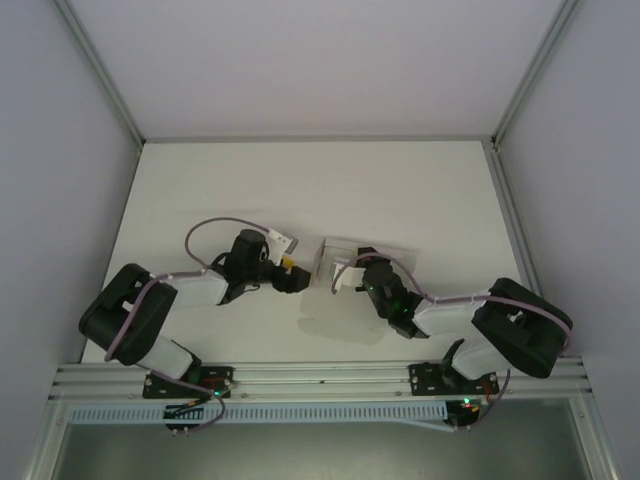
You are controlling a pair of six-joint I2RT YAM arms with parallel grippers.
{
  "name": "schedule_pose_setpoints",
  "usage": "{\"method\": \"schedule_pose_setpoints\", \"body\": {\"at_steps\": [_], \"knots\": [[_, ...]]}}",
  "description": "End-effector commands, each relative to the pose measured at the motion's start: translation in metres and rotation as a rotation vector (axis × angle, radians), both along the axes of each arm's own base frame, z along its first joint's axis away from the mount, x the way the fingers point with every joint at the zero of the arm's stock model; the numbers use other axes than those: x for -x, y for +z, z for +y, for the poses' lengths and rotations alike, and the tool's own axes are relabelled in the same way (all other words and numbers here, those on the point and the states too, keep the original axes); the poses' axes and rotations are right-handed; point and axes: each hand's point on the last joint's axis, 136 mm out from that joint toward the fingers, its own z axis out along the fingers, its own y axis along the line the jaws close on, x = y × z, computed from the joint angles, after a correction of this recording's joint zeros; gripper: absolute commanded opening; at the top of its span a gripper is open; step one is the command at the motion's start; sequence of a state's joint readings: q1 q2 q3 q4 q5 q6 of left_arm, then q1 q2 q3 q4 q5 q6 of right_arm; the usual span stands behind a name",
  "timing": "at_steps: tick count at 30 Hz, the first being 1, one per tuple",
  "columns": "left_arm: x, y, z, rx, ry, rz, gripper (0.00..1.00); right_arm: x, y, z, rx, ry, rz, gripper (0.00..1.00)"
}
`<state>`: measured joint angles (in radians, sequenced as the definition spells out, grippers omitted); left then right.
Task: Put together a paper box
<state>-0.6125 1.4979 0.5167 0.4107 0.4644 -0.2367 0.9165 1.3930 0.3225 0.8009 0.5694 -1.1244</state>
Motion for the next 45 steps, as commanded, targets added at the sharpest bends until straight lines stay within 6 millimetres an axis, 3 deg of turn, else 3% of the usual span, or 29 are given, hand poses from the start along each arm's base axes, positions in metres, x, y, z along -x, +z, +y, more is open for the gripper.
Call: {"method": "schedule_pose_setpoints", "body": {"at_steps": [1, 13, 26, 30, 38, 45], "knots": [[-0.002, 0.03, -0.017, 0.098, -0.057, -0.065, 0.79, 0.003, -0.001, 0.0, -0.013, -0.006, 0.023, 0.0], [-0.01, 0.026, -0.052, 0.144, -0.146, -0.038, 0.79, 0.005, -0.01, 0.005, -0.007, -0.001, 0.077, 0.0], [-0.031, 0.004, -0.057, 0.042, -0.033, -0.019, 0.8, 0.009, -0.01, 0.009, -0.032, 0.01, 0.101, 0.0], [-0.028, 0.018, -0.049, 0.052, -0.012, -0.046, 0.8, 0.008, -0.006, 0.005, -0.039, -0.014, 0.09, 0.0], [-0.032, 0.034, 0.001, 0.046, 0.128, -0.043, 0.8, 0.009, -0.005, -0.002, -0.018, -0.024, 0.08, 0.0], [-0.036, 0.052, 0.009, 0.098, 0.131, -0.07, 0.81, -0.008, 0.016, 0.0, 0.005, -0.035, -0.002, 0.0]]}}
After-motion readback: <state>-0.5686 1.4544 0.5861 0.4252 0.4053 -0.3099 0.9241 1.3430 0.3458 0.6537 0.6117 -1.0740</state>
